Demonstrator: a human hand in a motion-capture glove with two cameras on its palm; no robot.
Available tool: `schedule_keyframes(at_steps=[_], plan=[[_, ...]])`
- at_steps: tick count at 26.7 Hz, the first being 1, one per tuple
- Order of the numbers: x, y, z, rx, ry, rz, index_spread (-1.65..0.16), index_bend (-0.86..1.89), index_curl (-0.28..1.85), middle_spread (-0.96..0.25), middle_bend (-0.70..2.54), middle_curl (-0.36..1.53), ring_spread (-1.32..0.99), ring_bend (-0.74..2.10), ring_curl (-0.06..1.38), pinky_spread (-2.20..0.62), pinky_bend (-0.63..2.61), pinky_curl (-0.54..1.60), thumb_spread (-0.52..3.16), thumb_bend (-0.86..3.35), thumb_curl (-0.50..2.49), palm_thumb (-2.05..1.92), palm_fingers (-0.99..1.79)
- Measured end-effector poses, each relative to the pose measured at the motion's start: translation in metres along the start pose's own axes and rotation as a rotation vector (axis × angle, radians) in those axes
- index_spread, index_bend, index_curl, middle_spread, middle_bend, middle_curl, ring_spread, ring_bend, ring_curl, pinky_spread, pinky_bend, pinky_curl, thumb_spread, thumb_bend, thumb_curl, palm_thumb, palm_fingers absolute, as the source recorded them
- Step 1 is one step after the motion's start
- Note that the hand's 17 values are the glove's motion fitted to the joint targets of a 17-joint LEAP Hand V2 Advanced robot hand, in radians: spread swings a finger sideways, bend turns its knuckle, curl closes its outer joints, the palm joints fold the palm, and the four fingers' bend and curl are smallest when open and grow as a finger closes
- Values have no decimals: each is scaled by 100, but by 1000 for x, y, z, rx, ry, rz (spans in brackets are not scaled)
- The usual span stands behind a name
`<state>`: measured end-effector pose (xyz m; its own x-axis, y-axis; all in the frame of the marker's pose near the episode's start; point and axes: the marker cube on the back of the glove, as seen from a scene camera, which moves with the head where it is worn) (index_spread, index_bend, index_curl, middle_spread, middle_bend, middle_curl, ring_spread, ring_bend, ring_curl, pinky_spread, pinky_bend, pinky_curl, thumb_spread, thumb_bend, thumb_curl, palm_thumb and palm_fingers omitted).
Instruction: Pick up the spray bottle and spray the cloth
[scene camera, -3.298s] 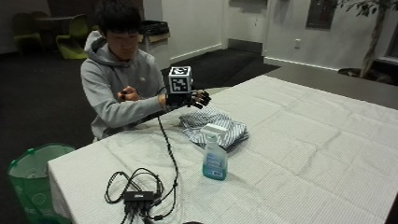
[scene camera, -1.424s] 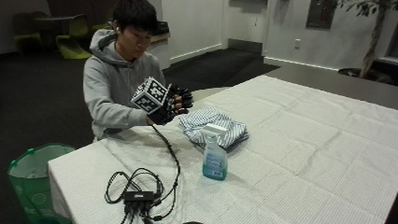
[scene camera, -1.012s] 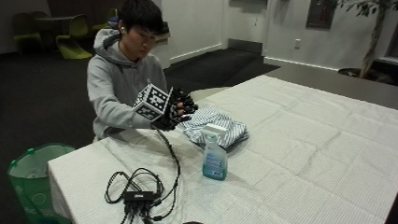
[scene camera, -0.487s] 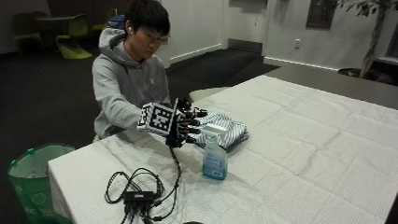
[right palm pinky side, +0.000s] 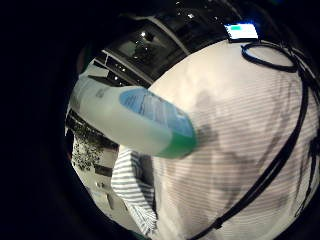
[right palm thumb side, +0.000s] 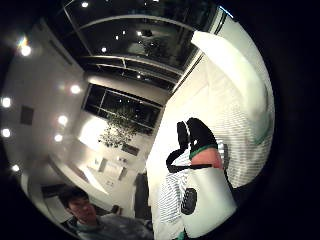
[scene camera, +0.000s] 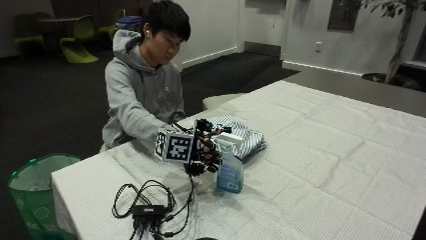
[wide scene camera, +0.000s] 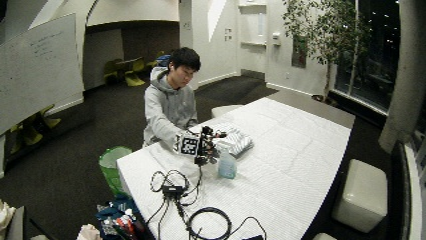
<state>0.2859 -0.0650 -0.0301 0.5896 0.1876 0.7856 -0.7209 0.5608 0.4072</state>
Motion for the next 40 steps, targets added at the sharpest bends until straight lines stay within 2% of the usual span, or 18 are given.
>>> schedule_keyframes(at_steps=[8,12,14,19,23,25,30,40], plan=[[13,-15,18,13,-85,64,-29,10,14,-4,29,35,-3,43,28,22,65,35,94,-2,45,84,-2],[17,-21,29,32,-165,112,-28,12,14,-3,35,37,-3,46,28,20,61,33,93,-3,45,84,9],[18,-23,33,53,-191,134,-25,15,16,-3,36,36,-4,52,28,19,57,31,92,-3,45,84,27],[17,-30,39,116,-212,152,-24,31,24,-6,47,40,-8,66,31,6,40,25,90,-1,45,87,104],[14,-42,45,115,-248,164,-23,29,30,-7,50,42,-8,68,36,-2,37,28,83,-1,49,93,118],[12,-47,49,99,-249,162,-22,25,32,-8,61,47,-9,64,37,-5,36,29,75,-1,51,95,124],[2,-58,62,-8,-161,108,-21,35,38,-8,67,50,-13,58,39,-16,34,32,52,-2,57,99,134],[-63,-64,60,-419,61,-44,-20,54,48,-7,69,51,-15,57,42,-24,29,35,23,-3,63,98,140]])
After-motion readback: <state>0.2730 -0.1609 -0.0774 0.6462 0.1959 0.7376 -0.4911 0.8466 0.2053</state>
